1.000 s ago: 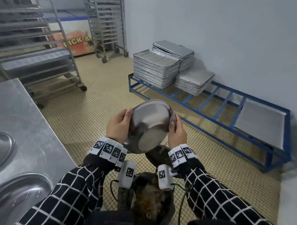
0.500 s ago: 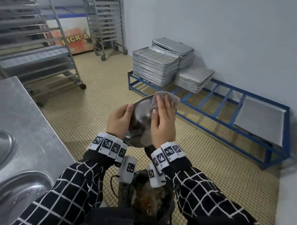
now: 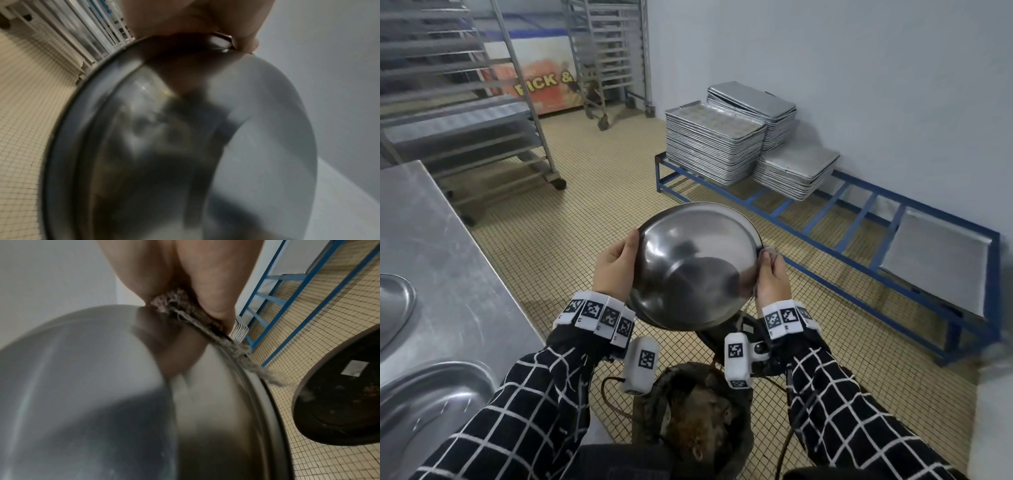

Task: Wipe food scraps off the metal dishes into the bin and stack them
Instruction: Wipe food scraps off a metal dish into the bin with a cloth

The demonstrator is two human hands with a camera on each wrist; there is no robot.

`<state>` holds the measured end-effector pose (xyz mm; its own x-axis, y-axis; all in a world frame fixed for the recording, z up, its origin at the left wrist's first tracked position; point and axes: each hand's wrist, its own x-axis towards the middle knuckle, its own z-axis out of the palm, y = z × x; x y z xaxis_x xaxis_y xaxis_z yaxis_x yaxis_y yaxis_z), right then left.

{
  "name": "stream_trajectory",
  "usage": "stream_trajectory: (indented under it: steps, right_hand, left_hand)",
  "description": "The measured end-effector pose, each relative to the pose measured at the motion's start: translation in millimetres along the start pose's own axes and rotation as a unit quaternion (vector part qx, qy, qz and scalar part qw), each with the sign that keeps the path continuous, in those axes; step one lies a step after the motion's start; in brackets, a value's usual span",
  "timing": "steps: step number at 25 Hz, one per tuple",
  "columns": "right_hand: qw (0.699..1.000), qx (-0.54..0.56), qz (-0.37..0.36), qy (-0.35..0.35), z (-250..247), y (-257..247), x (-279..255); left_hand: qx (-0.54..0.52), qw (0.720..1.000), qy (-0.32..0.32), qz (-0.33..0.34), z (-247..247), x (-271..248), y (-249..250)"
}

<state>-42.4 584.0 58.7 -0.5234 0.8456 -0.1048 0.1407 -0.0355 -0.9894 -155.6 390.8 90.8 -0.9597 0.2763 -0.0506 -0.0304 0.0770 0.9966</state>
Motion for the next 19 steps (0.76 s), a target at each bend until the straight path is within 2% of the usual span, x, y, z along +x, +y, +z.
stream_trajectory:
  steps: [2, 4, 6, 8, 10, 12, 15, 17, 19]
  right_hand:
    - [0.999, -0.019, -0.036, 0.015, -1.4, 2.5, 4.5]
    - [0.995, -0.051, -0.079, 0.020, -4.1, -0.1, 10.3]
    - [0.986, -0.113, -0.125, -0.011, -9.2, -11.0, 14.5]
    - [0.958, -0.210, -0.180, -0.077, -12.2, -27.3, 14.0]
    - [0.913, -0.292, -0.245, -0.144, -6.3, -41.5, 9.3]
    - [0.870, -0.339, -0.301, -0.196, 6.4, -49.7, 2.4]
    - [0.821, -0.386, -0.360, -0.217, 25.2, -50.3, -5.2]
    - [0.816, -0.386, -0.382, -0.199, 32.6, -46.2, -8.1]
    - [0.822, -0.373, -0.405, -0.147, 37.5, -37.5, -18.0]
  left_hand:
    - [0.010, 1.000, -0.006, -0.010, -1.9, 2.4, -7.0]
    - [0.047, 0.999, -0.023, 0.008, -3.9, 3.2, -11.5]
    - [0.101, 0.993, -0.051, 0.038, -5.1, 2.3, -12.6]
    - [0.123, 0.987, -0.088, 0.050, -3.6, 0.2, -11.2]
    - [0.119, 0.983, -0.125, 0.055, 1.7, -1.4, -8.5]
    - [0.170, 0.970, -0.152, 0.085, 8.0, -4.3, -5.7]
    - [0.288, 0.938, -0.119, 0.152, 12.5, -6.1, -1.5]
    - [0.276, 0.945, -0.094, 0.146, 11.0, -4.1, -0.5]
    - [0.271, 0.950, -0.072, 0.137, 8.6, -1.0, -1.6]
